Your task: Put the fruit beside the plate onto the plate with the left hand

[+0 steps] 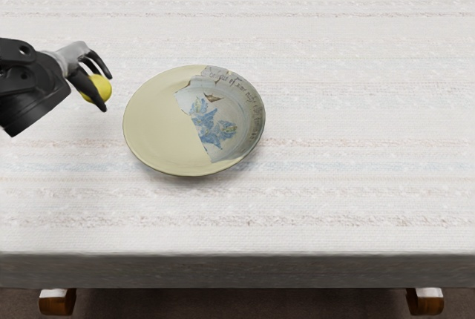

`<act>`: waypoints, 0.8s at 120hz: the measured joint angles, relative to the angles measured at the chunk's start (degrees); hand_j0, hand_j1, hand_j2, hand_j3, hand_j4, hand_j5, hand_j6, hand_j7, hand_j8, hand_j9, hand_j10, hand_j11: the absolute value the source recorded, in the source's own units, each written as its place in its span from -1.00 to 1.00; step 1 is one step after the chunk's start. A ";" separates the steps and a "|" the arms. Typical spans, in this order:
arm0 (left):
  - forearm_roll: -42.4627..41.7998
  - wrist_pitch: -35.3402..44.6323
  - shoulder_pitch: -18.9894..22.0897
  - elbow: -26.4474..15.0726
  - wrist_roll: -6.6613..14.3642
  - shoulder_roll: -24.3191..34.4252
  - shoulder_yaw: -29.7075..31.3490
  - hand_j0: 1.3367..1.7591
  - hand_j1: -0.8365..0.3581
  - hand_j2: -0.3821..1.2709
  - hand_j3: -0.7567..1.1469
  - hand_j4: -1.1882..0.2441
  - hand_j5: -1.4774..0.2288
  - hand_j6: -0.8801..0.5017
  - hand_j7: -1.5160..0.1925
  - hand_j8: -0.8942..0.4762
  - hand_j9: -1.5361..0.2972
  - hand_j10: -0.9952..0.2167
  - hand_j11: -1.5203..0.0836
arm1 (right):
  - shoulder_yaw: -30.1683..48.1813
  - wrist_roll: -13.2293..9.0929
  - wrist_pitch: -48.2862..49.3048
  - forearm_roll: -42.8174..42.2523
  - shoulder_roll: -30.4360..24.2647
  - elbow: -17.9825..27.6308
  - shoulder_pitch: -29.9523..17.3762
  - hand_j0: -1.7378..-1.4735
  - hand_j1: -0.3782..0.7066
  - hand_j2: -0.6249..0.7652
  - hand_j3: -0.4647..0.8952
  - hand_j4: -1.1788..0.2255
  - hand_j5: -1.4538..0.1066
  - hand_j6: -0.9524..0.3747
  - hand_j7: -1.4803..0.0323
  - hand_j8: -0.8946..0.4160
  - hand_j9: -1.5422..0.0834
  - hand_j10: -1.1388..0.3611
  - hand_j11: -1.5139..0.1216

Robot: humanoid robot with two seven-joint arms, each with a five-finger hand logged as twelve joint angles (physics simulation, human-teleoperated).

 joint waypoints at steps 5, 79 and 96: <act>-0.06 -0.03 -0.23 -0.84 0.28 -0.08 -0.29 0.51 -0.11 0.15 -0.20 -0.34 -0.41 -0.41 -0.36 -0.35 -0.37 -0.54 -0.30 | 0.00 0.00 0.00 0.00 0.00 0.00 0.00 -0.40 -0.86 -0.11 -0.32 0.62 0.80 0.38 0.89 0.31 0.84 0.47 0.79; -0.62 -2.96 -0.61 -7.39 1.69 -5.93 -10.72 0.50 -0.35 0.46 -0.20 -0.28 -0.49 -0.31 -0.37 -0.26 -0.38 -0.45 -0.31 | 0.00 0.00 0.00 0.00 0.00 0.00 0.00 -0.40 -0.86 -0.11 -0.32 0.62 0.80 0.38 0.89 0.31 0.84 0.47 0.79; -0.60 -3.07 0.93 -7.11 1.76 -8.30 -12.01 0.49 -0.39 0.51 -0.20 -0.29 -0.48 -0.31 -0.39 -0.26 -0.38 -0.43 -0.32 | 0.01 0.00 0.00 0.00 0.00 0.00 0.00 -0.40 -0.86 -0.11 -0.32 0.62 0.80 0.38 0.89 0.31 0.84 0.47 0.79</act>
